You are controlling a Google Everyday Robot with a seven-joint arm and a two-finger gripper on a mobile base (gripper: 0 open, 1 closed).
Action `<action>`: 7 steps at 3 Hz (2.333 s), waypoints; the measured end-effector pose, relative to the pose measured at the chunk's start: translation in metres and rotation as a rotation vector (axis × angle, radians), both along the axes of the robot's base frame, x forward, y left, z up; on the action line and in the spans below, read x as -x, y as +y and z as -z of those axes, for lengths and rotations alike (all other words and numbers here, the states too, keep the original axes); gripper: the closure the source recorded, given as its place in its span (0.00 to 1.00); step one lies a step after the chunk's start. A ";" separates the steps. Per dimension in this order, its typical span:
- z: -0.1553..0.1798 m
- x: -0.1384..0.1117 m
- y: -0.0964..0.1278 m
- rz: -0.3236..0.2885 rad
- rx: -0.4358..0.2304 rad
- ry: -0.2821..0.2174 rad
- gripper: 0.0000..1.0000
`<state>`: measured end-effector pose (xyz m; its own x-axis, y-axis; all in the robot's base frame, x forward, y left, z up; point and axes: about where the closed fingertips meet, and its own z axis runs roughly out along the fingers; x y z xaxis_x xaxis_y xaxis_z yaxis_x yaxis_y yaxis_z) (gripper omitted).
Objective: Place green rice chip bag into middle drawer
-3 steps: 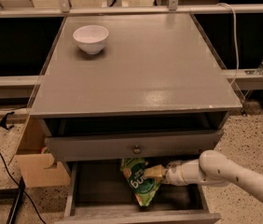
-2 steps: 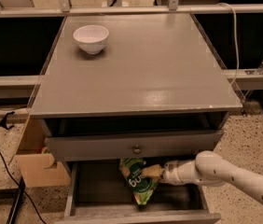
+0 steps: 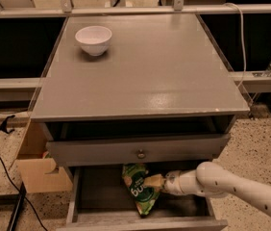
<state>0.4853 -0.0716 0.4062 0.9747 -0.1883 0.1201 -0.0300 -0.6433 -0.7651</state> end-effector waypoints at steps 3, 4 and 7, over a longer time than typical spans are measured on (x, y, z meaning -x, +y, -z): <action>0.009 0.003 0.010 -0.009 0.026 -0.013 0.59; 0.009 0.003 0.010 -0.009 0.026 -0.013 0.35; 0.009 0.003 0.011 -0.010 0.025 -0.012 0.00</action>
Offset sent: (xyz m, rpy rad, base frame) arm -0.0028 0.0084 -0.0074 -0.0227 -0.0103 0.0089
